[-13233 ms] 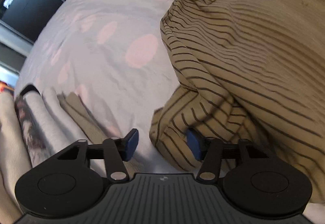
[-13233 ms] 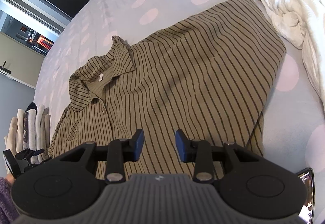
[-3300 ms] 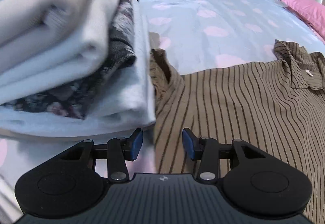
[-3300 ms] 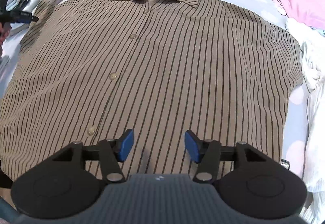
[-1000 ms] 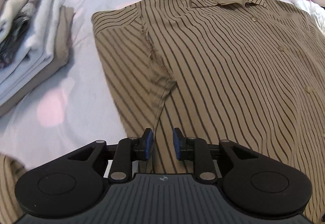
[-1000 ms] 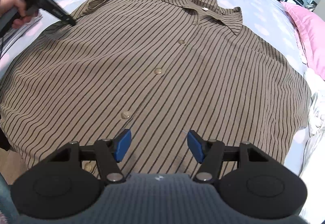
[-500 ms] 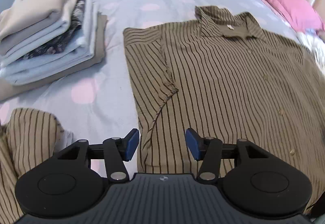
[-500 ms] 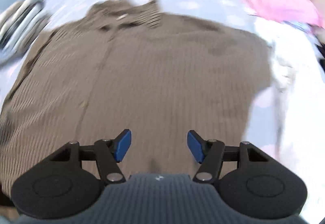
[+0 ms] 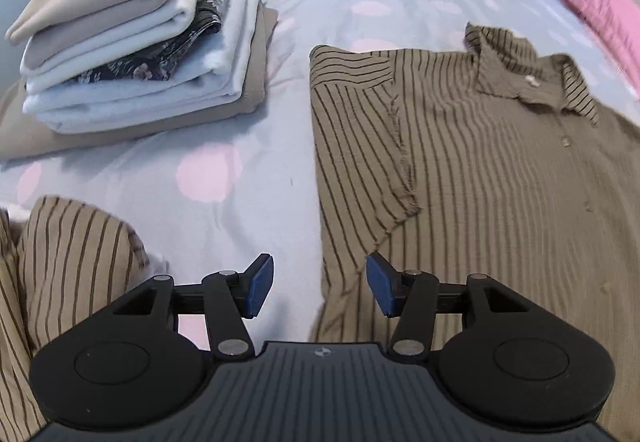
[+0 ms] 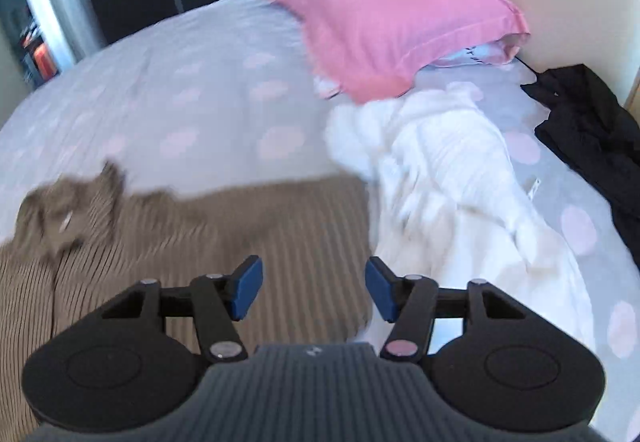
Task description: Fold clothes
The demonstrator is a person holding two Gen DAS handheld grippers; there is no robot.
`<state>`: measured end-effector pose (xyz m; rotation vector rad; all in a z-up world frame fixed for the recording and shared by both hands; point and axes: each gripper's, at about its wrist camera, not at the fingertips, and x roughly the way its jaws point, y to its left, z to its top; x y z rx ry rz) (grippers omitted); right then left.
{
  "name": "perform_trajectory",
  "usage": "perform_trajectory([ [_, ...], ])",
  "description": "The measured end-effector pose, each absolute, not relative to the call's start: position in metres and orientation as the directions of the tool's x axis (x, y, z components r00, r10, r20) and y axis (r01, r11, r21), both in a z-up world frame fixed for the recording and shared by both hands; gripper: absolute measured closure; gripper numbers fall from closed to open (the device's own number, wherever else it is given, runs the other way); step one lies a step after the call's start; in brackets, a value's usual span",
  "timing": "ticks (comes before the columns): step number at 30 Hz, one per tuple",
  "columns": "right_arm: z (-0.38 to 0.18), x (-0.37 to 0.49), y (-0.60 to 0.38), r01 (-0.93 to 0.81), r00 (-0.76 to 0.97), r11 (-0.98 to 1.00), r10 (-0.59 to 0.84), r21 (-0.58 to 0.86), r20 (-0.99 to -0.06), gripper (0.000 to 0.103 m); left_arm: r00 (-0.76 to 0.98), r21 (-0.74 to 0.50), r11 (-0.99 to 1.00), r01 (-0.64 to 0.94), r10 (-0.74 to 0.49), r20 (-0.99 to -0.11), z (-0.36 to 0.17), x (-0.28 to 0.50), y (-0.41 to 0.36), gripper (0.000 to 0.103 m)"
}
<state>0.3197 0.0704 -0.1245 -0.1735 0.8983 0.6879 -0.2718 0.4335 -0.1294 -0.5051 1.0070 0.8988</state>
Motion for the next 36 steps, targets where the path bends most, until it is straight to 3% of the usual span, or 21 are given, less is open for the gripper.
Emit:
perform_trajectory([
  [2,-0.134,0.344,0.079,-0.591,0.428,0.788,0.488,0.174,-0.760,0.045,0.217,0.057,0.550,-0.833,0.420,-0.881,-0.132,-0.267,0.435,0.053],
  [5,-0.153,0.377,0.095,-0.555,0.417,0.802,0.499,0.222,-0.760,0.057,0.191,0.082,0.536,-0.840,0.434,-0.880,-0.135,-0.263,0.436,0.054],
  [19,-0.229,0.459,0.142,-0.406,0.421,0.870,0.448,0.278,-0.789,0.059,0.113,0.168,0.576,-0.800,0.419,-0.901,-0.160,-0.239,0.441,0.054],
  [20,-0.232,0.458,0.143,-0.407,0.416,0.870,0.448,0.279,-0.791,0.066,0.108,0.176,0.583,-0.793,0.419,-0.901,-0.161,-0.237,0.441,0.054],
  [21,-0.234,0.457,0.145,-0.409,0.413,0.869,0.449,0.279,-0.792,0.081,0.108,0.180,0.588,-0.789,0.420,-0.901,-0.161,-0.237,0.440,0.054],
  [22,-0.234,0.456,0.145,-0.416,0.413,0.866,0.452,0.278,-0.791,0.089,0.108,0.183,0.593,-0.785,0.420,-0.901,-0.161,-0.236,0.439,0.054],
  [23,-0.231,0.455,0.145,-0.424,0.416,0.864,0.453,0.272,-0.788,0.097,0.107,0.186,0.597,-0.780,0.420,-0.901,-0.161,-0.236,0.438,0.054],
  [31,-0.165,0.429,0.129,-0.523,0.430,0.828,0.459,0.200,-0.777,0.098,0.169,0.126,0.598,-0.791,0.413,-0.895,-0.143,-0.240,0.433,0.054],
  [36,-0.110,0.392,0.142,-0.581,0.391,0.803,0.417,0.131,-0.821,0.098,0.229,0.078,0.618,-0.782,0.401,-0.887,-0.128,-0.240,0.427,0.054],
])
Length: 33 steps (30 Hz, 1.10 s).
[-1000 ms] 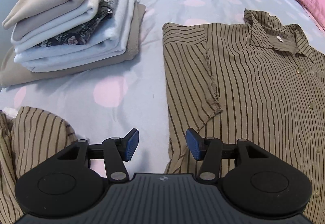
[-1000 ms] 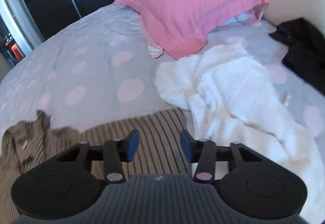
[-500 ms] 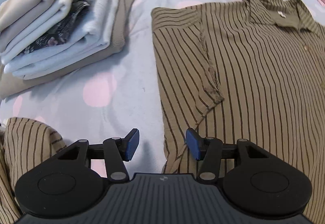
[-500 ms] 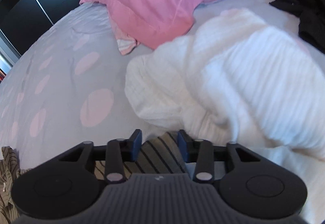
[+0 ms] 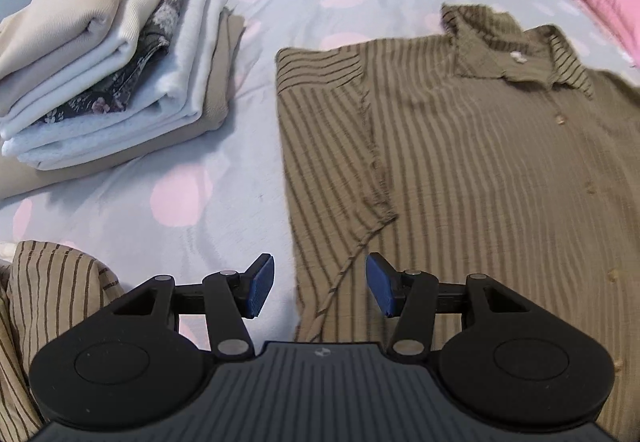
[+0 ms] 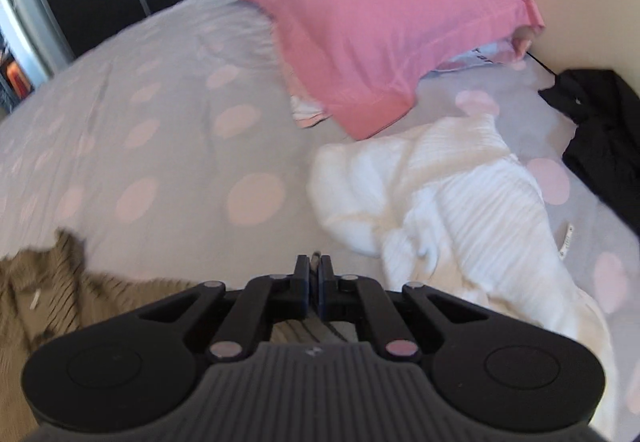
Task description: Fold clothes
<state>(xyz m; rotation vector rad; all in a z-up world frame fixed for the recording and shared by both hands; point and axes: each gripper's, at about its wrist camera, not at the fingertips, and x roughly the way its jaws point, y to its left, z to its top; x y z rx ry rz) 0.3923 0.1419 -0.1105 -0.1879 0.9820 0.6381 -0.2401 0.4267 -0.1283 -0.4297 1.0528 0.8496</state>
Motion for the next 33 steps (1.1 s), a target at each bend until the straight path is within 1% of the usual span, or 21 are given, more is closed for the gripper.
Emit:
perform_trajectory([
  [4,-0.082,0.350,0.172,-0.612,0.367,0.782,0.416,0.120,-0.832,0.098,0.272,0.040,0.630,-0.775,0.390,-0.880,-0.116,-0.238,0.423,0.054],
  [7,-0.074,0.315,0.206,-0.640,0.333,0.756,0.435,0.138,-0.837,0.098,0.304,0.015,0.636,-0.772,0.390,-0.869,-0.105,-0.237,0.419,0.054],
  [10,-0.077,0.281,0.244,-0.671,0.293,0.728,0.434,0.140,-0.852,0.098,0.326,0.000,0.640,-0.768,0.391,-0.861,-0.098,-0.239,0.418,0.054],
  [14,-0.093,0.238,0.283,-0.727,0.191,0.666,0.427,0.165,-0.884,0.097,0.337,-0.011,0.637,-0.771,0.393,-0.856,-0.093,-0.243,0.420,0.054],
  [18,-0.107,0.210,0.300,-0.769,0.067,0.600,0.418,0.220,-0.906,0.087,0.341,-0.048,0.614,-0.788,0.370,-0.864,-0.093,-0.248,0.427,0.054],
  [19,-0.106,0.208,0.301,-0.775,0.058,0.591,0.421,0.225,-0.905,0.085,0.345,-0.064,0.607,-0.792,0.358,-0.868,-0.093,-0.250,0.429,0.054],
  [20,-0.104,0.208,0.300,-0.782,0.061,0.582,0.426,0.222,-0.902,0.079,0.349,-0.081,0.599,-0.797,0.346,-0.871,-0.094,-0.252,0.431,0.054],
  [24,-0.094,0.226,0.298,-0.792,0.145,0.593,0.416,0.146,-0.898,0.079,0.344,-0.106,0.574,-0.812,0.324,-0.881,-0.098,-0.254,0.435,0.054],
  [27,-0.101,0.251,0.296,-0.772,0.233,0.633,0.362,0.054,-0.903,0.079,0.328,-0.091,0.571,-0.816,0.328,-0.886,-0.100,-0.254,0.436,0.054],
  [28,-0.105,0.259,0.295,-0.761,0.241,0.648,0.346,0.044,-0.907,0.079,0.324,-0.088,0.569,-0.818,0.328,-0.887,-0.101,-0.254,0.437,0.054],
  [33,-0.135,0.271,0.295,-0.720,0.179,0.686,0.325,0.101,-0.929,0.077,0.308,-0.080,0.561,-0.824,0.325,-0.894,-0.104,-0.250,0.440,0.054],
])
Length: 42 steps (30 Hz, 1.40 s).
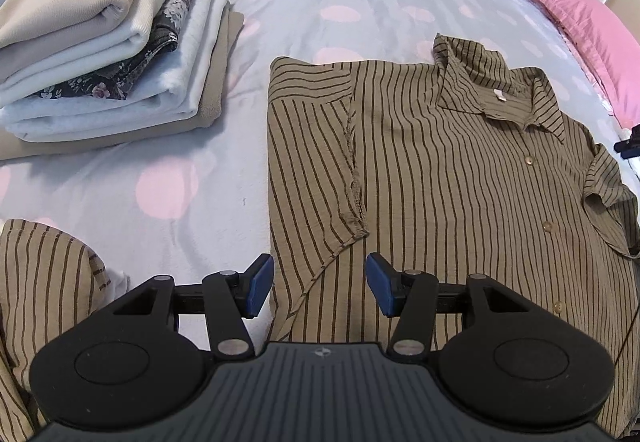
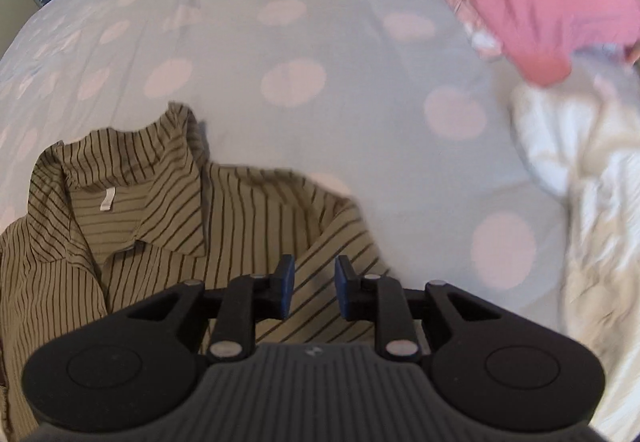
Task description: Fold clothes
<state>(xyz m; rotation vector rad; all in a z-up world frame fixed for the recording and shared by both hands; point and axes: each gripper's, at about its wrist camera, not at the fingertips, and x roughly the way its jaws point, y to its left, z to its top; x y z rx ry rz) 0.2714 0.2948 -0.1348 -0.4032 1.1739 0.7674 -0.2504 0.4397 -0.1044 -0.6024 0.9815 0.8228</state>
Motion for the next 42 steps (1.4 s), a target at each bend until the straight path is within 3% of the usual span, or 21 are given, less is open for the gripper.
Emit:
perform_trajectory([
  [8,-0.155,0.215,0.296,-0.861,0.077,0.501,0.292,0.084,-0.953,0.078,0.313,-0.091,0.560,-0.824,0.316,-0.896,-0.104,-0.251,0.441,0.054],
  [11,-0.139,0.203,0.282,-0.903,0.135,0.430,0.297,0.006,-0.945,0.063,0.313,-0.095,0.556,-0.826,0.311,-0.897,-0.104,-0.252,0.442,0.054],
  [19,-0.125,0.221,0.208,-0.889,0.228,0.449,0.273,-0.085,-0.935,0.063,0.334,-0.123,0.552,-0.825,0.300,-0.894,-0.101,-0.252,0.441,0.054],
  [25,-0.151,0.208,0.172,-0.892,0.252,0.433,0.240,-0.129,-0.938,0.063,0.331,-0.125,0.551,-0.825,0.293,-0.897,-0.101,-0.248,0.439,0.054],
  [28,-0.163,0.206,0.163,-0.876,0.252,0.468,0.246,-0.114,-0.936,0.071,0.331,-0.125,0.550,-0.826,0.293,-0.897,-0.101,-0.248,0.438,0.054],
  [29,-0.165,0.206,0.161,-0.878,0.233,0.471,0.259,-0.088,-0.938,0.088,0.331,-0.125,0.550,-0.826,0.293,-0.897,-0.101,-0.248,0.438,0.054],
  [30,-0.166,0.205,0.159,-0.880,0.217,0.471,0.269,-0.068,-0.938,0.095,0.331,-0.126,0.548,-0.827,0.292,-0.897,-0.102,-0.248,0.438,0.054],
  [42,-0.145,0.168,0.104,-0.921,0.022,0.362,0.413,0.142,-0.910,0.100,0.335,-0.137,0.551,-0.823,0.276,-0.901,-0.102,-0.246,0.437,0.054],
])
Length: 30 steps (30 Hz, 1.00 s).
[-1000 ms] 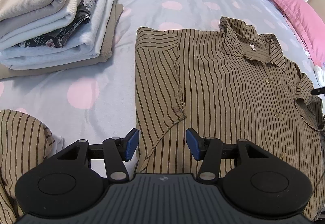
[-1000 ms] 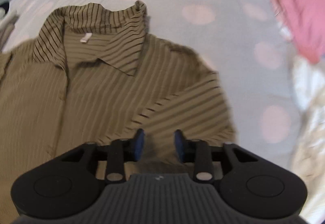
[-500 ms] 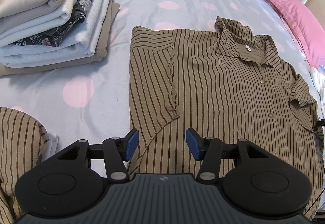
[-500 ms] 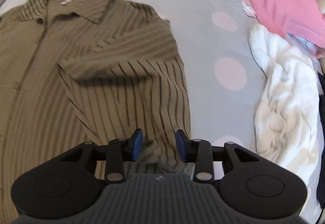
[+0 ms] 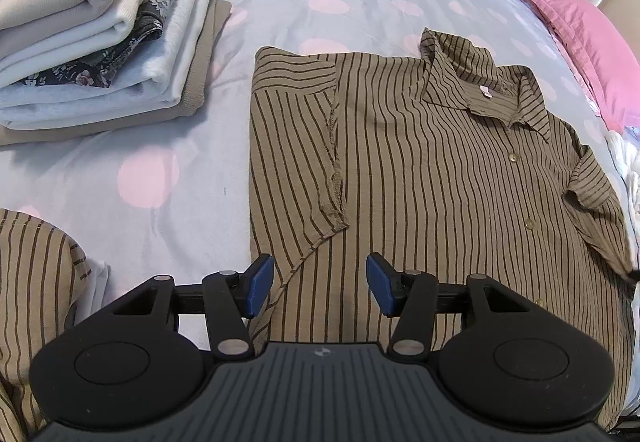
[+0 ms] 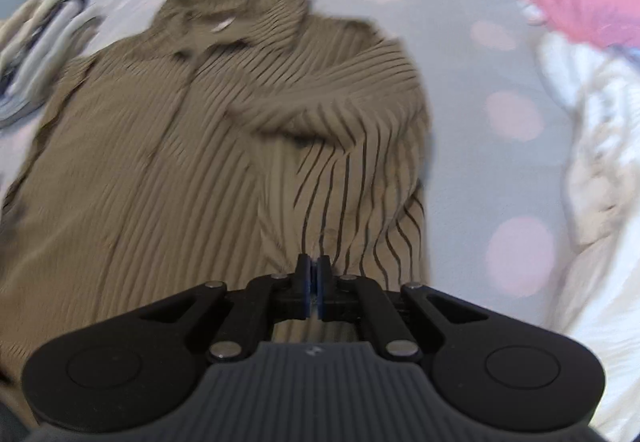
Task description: Fold clothes
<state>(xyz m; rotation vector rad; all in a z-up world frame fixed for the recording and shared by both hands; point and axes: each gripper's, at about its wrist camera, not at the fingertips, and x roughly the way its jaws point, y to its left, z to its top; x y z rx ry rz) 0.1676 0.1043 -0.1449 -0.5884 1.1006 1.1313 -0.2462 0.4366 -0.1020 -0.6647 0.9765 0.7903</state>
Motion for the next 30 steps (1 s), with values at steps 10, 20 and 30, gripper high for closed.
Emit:
perform_trajectory([
  [10,-0.142,0.144,0.120,-0.956,0.168,0.290,0.397,-0.051,-0.902,0.087,0.329,-0.136,0.549,-0.825,0.270,-0.905,-0.103,-0.244,0.435,0.054],
  [20,-0.185,0.127,0.185,-0.968,0.233,0.192,0.422,-0.164,-0.876,0.078,0.326,-0.138,0.547,-0.825,0.264,-0.908,-0.105,-0.244,0.435,0.054],
  [30,-0.214,0.154,0.209,-0.943,0.217,0.323,0.421,-0.078,-0.881,0.100,0.329,-0.144,0.543,-0.827,0.261,-0.908,-0.105,-0.246,0.436,0.054],
])
